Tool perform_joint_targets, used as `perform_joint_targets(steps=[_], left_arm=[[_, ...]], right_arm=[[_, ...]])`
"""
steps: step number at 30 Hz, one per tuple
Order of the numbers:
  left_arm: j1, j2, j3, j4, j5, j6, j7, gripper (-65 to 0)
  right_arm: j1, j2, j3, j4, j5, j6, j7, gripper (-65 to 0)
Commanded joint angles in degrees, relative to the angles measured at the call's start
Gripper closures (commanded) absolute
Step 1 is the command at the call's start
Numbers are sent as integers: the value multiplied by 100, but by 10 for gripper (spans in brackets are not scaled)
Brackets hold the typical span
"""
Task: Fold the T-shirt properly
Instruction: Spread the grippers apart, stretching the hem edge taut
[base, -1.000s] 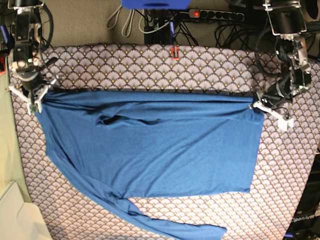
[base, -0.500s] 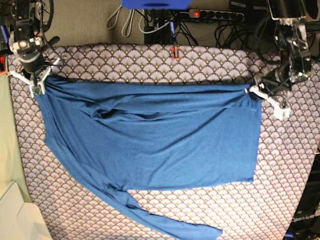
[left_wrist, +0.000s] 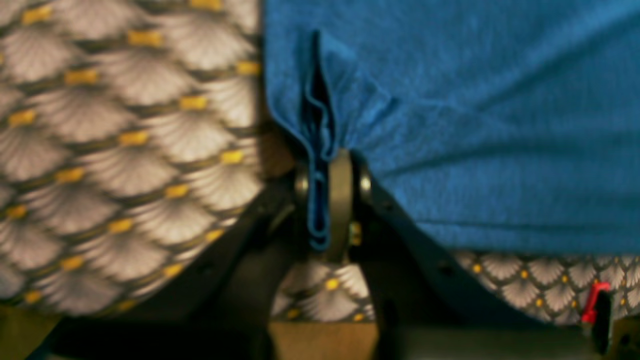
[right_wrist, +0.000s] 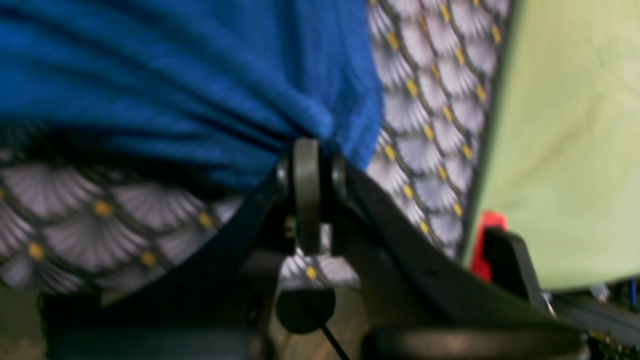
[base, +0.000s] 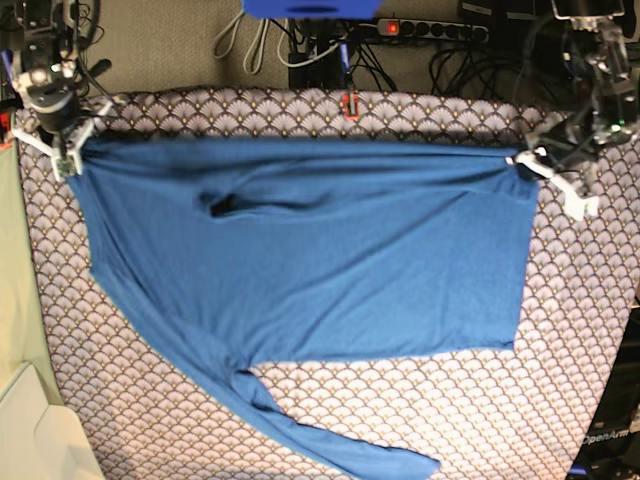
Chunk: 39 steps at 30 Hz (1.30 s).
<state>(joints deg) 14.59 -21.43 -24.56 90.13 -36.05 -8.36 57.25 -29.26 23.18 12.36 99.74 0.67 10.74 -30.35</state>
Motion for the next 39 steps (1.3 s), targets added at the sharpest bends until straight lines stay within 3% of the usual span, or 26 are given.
perform_joint_targets(steps=[1, 4, 6, 11, 39], left_arm=[[-22, -121, -81, 108, 14, 32, -42, -3], [75, -138, -98, 99, 14, 23, -42, -3], [119, -138, -98, 99, 14, 23, -42, -3], [137, -121, -63, 99, 14, 23, -42, -3], [251, -121, -98, 11, 76, 32, -42, -5]], right_arm=[[2, 86, 52, 96, -45, 11, 77, -14], [-6, 69, 87, 96, -45, 495, 68, -14], [-138, 60, 175, 96, -45, 644, 68, -13], [-191, -89, 272, 96, -45, 653, 77, -13], [-376, -98, 263, 96, -45, 671, 50, -15]])
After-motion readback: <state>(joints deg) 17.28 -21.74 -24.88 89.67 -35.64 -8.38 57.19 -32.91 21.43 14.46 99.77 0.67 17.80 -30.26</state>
